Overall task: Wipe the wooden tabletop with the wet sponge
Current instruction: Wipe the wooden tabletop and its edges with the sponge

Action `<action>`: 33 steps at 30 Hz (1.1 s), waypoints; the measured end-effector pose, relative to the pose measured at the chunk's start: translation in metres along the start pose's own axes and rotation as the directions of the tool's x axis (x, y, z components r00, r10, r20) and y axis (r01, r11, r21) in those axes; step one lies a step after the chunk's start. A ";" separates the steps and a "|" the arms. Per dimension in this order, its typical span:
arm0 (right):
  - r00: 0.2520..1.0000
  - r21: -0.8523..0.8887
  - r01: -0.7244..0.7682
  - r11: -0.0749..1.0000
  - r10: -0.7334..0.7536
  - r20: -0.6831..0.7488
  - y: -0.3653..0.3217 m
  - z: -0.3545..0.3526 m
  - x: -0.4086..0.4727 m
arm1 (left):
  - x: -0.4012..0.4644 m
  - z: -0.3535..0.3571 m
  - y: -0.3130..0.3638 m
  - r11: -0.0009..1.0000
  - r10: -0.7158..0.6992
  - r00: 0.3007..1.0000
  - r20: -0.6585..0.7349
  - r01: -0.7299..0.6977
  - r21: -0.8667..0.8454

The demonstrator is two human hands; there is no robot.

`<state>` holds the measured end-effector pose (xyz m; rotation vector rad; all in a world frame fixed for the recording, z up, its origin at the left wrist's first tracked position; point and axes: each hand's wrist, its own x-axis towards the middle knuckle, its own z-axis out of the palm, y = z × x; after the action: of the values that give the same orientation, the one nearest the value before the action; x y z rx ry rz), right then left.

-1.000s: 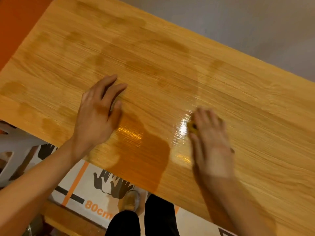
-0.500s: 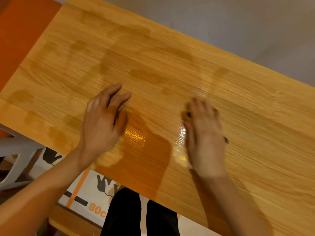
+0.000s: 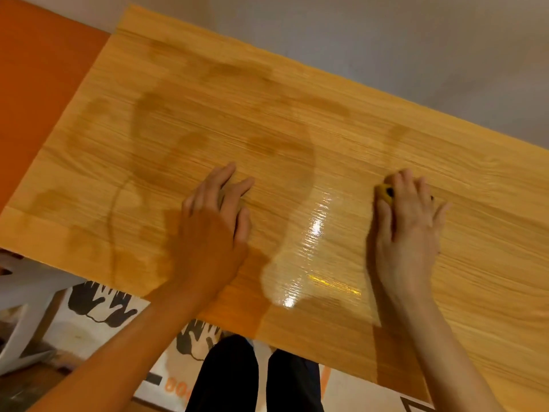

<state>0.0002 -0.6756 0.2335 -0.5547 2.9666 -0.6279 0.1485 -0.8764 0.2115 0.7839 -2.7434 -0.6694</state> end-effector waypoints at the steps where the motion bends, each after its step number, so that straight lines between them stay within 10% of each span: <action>1: 0.993 0.012 -0.114 0.993 0.114 -0.041 0.005 -0.003 0.000 | 0.000 0.000 0.000 1.000 -0.004 1.000 -0.003 0.004 -0.017; 4: 0.986 0.030 -0.141 0.990 0.143 -0.082 -0.046 0.023 0.012 | 0.001 -0.002 0.001 0.999 -0.006 1.000 0.002 0.006 -0.049; 10: 0.931 0.051 0.333 0.942 -0.337 0.139 -0.092 0.045 0.032 | 0.023 -0.011 0.002 0.997 -0.017 1.000 0.009 0.018 -0.081; 17: 0.959 0.010 -0.260 0.966 0.260 -0.110 -0.019 0.011 0.045 | 0.112 -0.008 -0.010 0.999 0.035 0.999 0.015 -0.035 -0.002; 24: 0.955 0.041 0.257 0.965 -0.260 0.142 -0.115 0.053 0.061 | 0.122 0.004 -0.016 0.995 0.067 0.998 -0.011 -0.066 0.076; 30: 0.948 0.041 -0.295 0.955 0.298 -0.113 -0.013 0.006 0.047 | 0.124 0.006 -0.018 0.996 0.062 0.998 0.008 -0.062 0.060; 33: 0.956 0.066 -0.248 0.966 0.256 -0.146 -0.075 0.041 0.068 | 0.125 0.006 -0.019 0.996 0.056 0.998 0.016 -0.057 0.073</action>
<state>-0.0330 -0.7796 0.2277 -0.1235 3.0802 -0.7424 0.0508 -0.9562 0.2064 0.7165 -2.8050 -0.5679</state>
